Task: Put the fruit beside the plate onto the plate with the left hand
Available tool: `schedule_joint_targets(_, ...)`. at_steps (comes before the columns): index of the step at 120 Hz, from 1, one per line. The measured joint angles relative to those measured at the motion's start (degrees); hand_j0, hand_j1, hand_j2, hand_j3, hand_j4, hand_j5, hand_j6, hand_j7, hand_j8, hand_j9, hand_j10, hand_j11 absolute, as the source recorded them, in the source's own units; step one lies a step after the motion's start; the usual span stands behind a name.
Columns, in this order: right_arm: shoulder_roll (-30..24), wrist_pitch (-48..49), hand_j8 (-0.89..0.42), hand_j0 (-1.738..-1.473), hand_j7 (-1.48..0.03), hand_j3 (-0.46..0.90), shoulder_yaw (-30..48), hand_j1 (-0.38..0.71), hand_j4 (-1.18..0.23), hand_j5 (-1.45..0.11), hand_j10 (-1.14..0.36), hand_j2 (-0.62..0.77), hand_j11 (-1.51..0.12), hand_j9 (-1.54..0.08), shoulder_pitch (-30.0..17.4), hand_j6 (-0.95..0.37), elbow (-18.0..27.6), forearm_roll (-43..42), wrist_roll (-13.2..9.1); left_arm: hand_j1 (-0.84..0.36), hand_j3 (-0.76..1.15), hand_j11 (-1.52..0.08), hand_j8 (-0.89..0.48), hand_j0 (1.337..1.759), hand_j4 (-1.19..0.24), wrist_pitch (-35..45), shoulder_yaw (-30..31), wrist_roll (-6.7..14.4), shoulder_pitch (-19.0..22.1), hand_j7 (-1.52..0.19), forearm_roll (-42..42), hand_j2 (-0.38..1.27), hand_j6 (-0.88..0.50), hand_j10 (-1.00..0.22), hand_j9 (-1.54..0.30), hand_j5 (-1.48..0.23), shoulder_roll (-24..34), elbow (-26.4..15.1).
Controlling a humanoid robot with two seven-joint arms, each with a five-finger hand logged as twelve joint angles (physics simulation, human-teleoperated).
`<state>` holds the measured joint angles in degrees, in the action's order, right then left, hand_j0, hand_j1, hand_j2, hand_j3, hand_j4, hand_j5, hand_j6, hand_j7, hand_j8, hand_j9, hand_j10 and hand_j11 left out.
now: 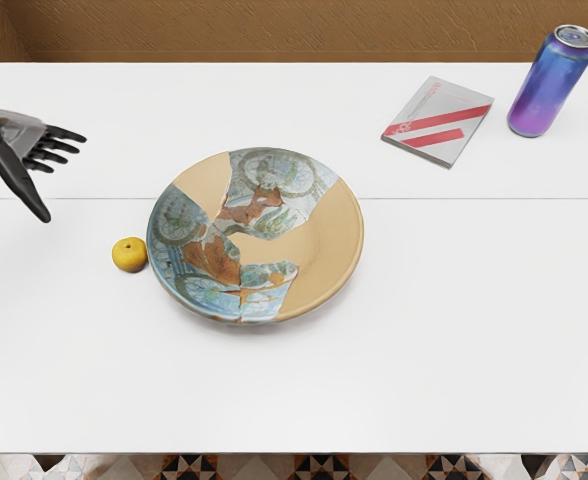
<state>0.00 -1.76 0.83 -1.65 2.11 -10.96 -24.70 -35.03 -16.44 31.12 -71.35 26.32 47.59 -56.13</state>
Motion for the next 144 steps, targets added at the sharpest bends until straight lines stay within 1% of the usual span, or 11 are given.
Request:
schedule_joint_targets(5,0.0,0.0,0.00,-1.658,0.00,0.00,0.0,-0.35,0.00,0.00,0.00,0.00,0.00,0.00,0.0,0.00,0.0,0.0,0.0,0.35,0.00,0.00,0.00,1.658,0.00,0.0,0.3,0.6,-0.9,0.00,0.0,0.00,0.00,0.00,0.00,0.00,1.4,-0.9)
schedule_joint_targets(15,0.0,0.0,0.00,-1.658,0.00,0.00,0.0,-0.35,0.00,0.00,0.00,0.00,0.00,0.00,0.0,0.00,0.0,0.0,0.0,0.35,0.00,0.00,0.00,1.658,0.00,0.0,3.9,1.2,-5.4,0.00,0.0,0.00,0.00,0.00,0.00,0.00,3.0,-4.0)
schedule_joint_targets(29,0.0,0.0,0.00,-1.658,0.00,0.00,0.0,-0.35,0.00,0.00,0.00,0.00,0.00,0.00,0.0,0.00,0.0,0.0,0.0,0.35,0.00,0.00,0.00,1.658,0.00,2.1,9.1,2.5,-7.3,0.00,-0.2,0.00,0.00,0.00,0.00,0.00,3.0,-8.4)
schedule_joint_targets(39,0.0,0.0,0.00,-1.658,0.00,0.00,0.0,-0.35,0.00,0.00,0.00,0.00,0.00,0.00,0.0,0.00,0.0,0.0,0.0,0.35,0.00,0.00,0.00,1.658,0.00,6.6,12.5,3.3,-9.0,0.00,-0.5,0.00,0.00,0.00,0.00,0.00,3.0,-11.3)
schedule_joint_targets(45,0.0,0.0,0.00,-1.658,0.00,0.00,0.0,-0.35,0.00,0.00,0.00,0.00,0.00,0.00,0.0,0.00,0.0,0.0,0.0,0.35,0.00,0.00,0.00,1.658,0.00,9.9,14.6,3.5,-10.8,0.00,-0.9,0.00,-0.01,0.00,0.00,0.00,3.0,-13.1)
schedule_joint_targets(59,0.0,0.0,0.00,-1.658,0.00,0.00,0.0,-0.35,0.00,0.00,0.00,0.00,0.00,0.00,0.0,0.00,0.0,0.0,0.0,0.35,0.00,0.00,0.00,1.658,0.00,18.8,19.7,3.8,-13.8,0.00,-1.3,0.00,-0.01,0.00,0.00,0.00,2.8,-17.1)
schedule_joint_targets(73,0.0,0.0,0.00,-1.658,0.00,0.00,0.0,-0.35,0.00,0.00,0.00,0.00,0.00,0.00,0.0,0.00,0.0,0.0,0.0,0.35,0.00,0.00,-0.01,1.658,0.00,28.1,24.5,3.8,-15.4,0.00,-1.3,0.00,-0.01,0.00,0.00,0.00,2.3,-20.3)
schedule_joint_targets(89,0.0,0.0,0.00,-1.658,0.00,0.00,0.0,-0.35,0.00,0.00,0.00,0.00,0.00,0.00,0.0,0.00,0.0,0.0,0.0,0.35,0.00,0.00,-0.01,1.658,0.00,35.4,29.7,3.9,-17.4,0.00,-0.8,0.00,-0.01,0.00,0.00,0.00,-1.5,-22.1)
schedule_joint_targets(104,0.0,0.0,0.00,-1.658,0.00,0.00,0.0,-0.35,0.00,0.00,0.00,0.00,0.00,0.00,0.0,0.00,0.0,0.0,0.0,0.35,0.00,0.00,0.00,1.658,0.00,41.2,33.5,3.9,-17.4,0.00,1.9,0.00,-0.01,0.00,0.00,0.00,-4.9,-22.6)
schedule_joint_targets(130,0.0,0.0,0.00,-1.658,0.00,0.00,0.0,-0.35,0.00,0.00,0.00,0.00,0.00,0.00,0.0,0.00,0.0,0.0,0.0,0.35,0.00,0.00,0.00,1.658,0.00,46.7,37.2,3.9,-17.3,0.00,4.0,0.00,0.00,0.00,0.00,0.00,-6.9,-24.0)
schedule_joint_targets(144,0.0,0.0,0.00,-1.658,0.00,0.00,0.0,-0.35,0.00,0.00,0.00,0.00,0.00,0.00,0.0,0.00,0.0,0.0,0.0,0.35,0.00,0.00,0.00,1.658,0.00,49.2,38.2,3.9,-17.5,0.00,4.2,0.00,0.00,0.00,0.00,0.00,-6.9,-26.0)
